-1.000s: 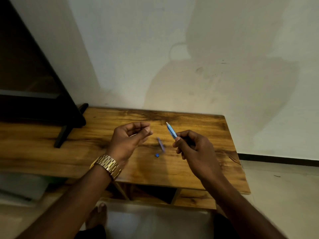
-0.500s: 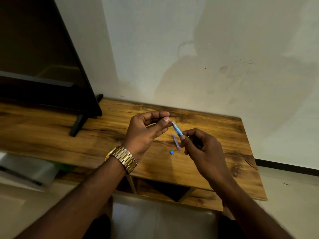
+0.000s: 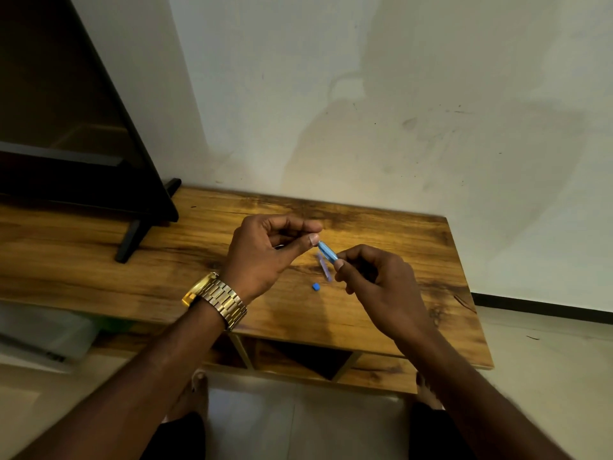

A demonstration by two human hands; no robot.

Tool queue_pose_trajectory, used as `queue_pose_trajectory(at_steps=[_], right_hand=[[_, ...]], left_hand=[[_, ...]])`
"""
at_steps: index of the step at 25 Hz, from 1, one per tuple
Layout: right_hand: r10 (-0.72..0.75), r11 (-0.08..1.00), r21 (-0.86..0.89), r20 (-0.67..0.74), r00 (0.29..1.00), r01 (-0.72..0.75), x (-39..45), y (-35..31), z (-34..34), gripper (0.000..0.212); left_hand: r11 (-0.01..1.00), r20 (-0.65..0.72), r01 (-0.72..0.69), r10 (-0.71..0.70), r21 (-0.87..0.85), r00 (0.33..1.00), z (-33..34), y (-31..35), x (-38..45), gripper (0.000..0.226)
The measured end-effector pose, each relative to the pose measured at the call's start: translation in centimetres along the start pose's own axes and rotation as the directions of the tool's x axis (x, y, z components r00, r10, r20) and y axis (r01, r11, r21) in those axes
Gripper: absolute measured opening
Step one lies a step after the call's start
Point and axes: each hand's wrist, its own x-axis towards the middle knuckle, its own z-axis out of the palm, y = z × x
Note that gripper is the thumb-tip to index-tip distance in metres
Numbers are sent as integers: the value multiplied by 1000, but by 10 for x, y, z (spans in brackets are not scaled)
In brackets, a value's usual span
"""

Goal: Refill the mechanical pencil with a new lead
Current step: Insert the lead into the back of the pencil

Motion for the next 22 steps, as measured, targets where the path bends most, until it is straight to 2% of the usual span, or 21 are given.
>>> queue_pose_trajectory(at_steps=[6, 9, 10, 11, 13, 14, 15, 17, 19, 22], right_hand=[[32, 998, 44, 52, 998, -34, 1, 7, 0, 11], [90, 996, 29, -53, 995, -88, 12, 20, -7, 11], [125, 992, 13, -115, 985, -125, 16, 28, -10, 13], [160, 986, -7, -163, 973, -164, 21, 37, -12, 15], [210, 970, -78, -211, 955, -231, 31, 55, -14, 16], [225, 959, -123, -227, 948, -257, 35, 63, -13, 15], [234, 948, -159, -246, 941, -277, 37, 70, -10, 14], [239, 933, -197, -286, 928, -301, 37, 80, -1, 11], [223, 926, -232, -297, 929, -297, 32, 88, 7, 8], [205, 919, -283, -251, 946, -274, 24, 96, 14, 6]], left_hand=[[991, 48, 12, -6, -135, 999, 9, -7, 4, 23], [985, -15, 125, -128, -121, 992, 16, -15, 9, 24], [987, -51, 157, -158, -12, 986, 16, -18, 10, 23], [970, -76, 150, -138, 190, 988, 17, -25, 11, 20], [796, -20, 79, -83, 600, 996, 22, -37, 9, 18], [714, 22, 56, -99, 697, 995, 26, -41, 7, 19], [672, 54, 56, -141, 738, 988, 30, -46, 6, 20], [662, 79, 77, -202, 745, 976, 37, -53, 3, 24], [645, 71, 79, -204, 760, 976, 45, -56, 1, 27], [503, 81, 17, -174, 864, 981, 57, -62, 1, 29]])
